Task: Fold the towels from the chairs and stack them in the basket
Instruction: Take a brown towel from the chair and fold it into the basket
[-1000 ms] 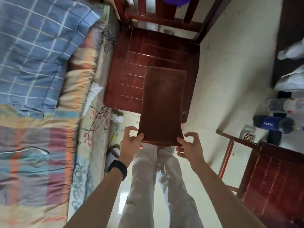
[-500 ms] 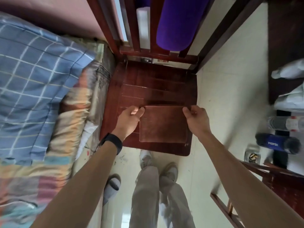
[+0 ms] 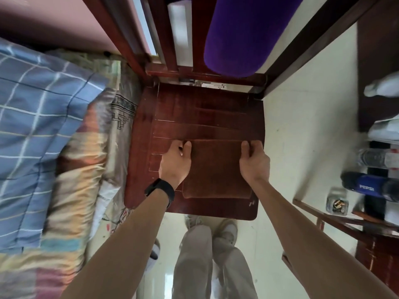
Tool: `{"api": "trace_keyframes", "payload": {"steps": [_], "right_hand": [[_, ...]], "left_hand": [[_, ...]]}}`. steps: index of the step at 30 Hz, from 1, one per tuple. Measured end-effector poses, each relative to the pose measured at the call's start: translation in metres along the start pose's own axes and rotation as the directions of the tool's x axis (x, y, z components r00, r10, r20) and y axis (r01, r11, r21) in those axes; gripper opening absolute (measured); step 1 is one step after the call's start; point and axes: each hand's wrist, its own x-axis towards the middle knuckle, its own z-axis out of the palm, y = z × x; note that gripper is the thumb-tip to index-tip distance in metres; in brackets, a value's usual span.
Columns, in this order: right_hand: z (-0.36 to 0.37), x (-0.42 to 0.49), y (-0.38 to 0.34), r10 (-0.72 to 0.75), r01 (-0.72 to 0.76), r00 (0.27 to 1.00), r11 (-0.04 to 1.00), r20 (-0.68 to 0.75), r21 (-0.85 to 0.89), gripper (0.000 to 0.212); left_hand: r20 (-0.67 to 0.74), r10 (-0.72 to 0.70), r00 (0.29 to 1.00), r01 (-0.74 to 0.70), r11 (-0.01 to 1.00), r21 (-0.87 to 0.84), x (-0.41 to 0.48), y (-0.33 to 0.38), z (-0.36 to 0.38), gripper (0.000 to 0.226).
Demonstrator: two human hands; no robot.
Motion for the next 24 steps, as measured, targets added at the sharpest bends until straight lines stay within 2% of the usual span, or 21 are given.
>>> {"api": "trace_keyframes", "payload": {"steps": [5,8,9,11,12,14,15,17,20,24], "right_hand": [[0.01,-0.003,0.004,-0.053,0.046,0.993,0.996,-0.103,-0.07,0.035],[0.01,-0.01,0.009,-0.078,0.069,0.979,0.996,-0.189,-0.054,0.046],[0.009,-0.015,0.011,-0.134,0.112,0.962,0.988,-0.238,-0.107,0.048],[0.009,-0.031,0.014,-0.335,0.266,0.897,0.93,-0.289,-0.252,0.046],[0.012,-0.039,0.015,-0.441,0.358,0.863,0.877,-0.245,-0.32,0.046],[0.024,-0.049,0.019,-0.573,0.5,0.817,0.754,-0.056,-0.426,0.05],[0.03,-0.049,0.023,-0.578,0.525,0.815,0.714,0.032,-0.464,0.053],[0.036,-0.038,0.033,-0.517,0.503,0.847,0.698,0.129,-0.509,0.058],[0.038,-0.023,0.049,-0.507,0.511,0.846,0.685,0.164,-0.519,0.062],[0.041,-0.019,0.053,-0.52,0.521,0.839,0.683,0.161,-0.512,0.064]], "left_hand": [[-0.113,0.085,0.99,-0.063,0.981,0.185,-0.007,0.002,0.003,0.036],[-0.201,0.145,0.969,-0.123,0.985,0.119,-0.02,0.001,0.005,0.041],[-0.256,0.219,0.941,-0.192,0.973,0.127,-0.027,-0.003,0.006,0.042],[-0.299,0.424,0.855,-0.343,0.895,0.287,-0.046,-0.012,0.014,0.044],[-0.235,0.512,0.826,-0.407,0.831,0.379,-0.053,-0.016,0.019,0.049],[-0.04,0.597,0.801,-0.503,0.708,0.496,-0.06,-0.024,0.033,0.058],[0.024,0.6,0.799,-0.519,0.669,0.532,-0.058,-0.027,0.037,0.06],[0.083,0.565,0.821,-0.499,0.64,0.584,-0.046,-0.033,0.042,0.061],[0.128,0.545,0.829,-0.495,0.606,0.623,-0.031,-0.043,0.041,0.062],[0.143,0.537,0.831,-0.503,0.619,0.603,-0.026,-0.046,0.042,0.065]]}}
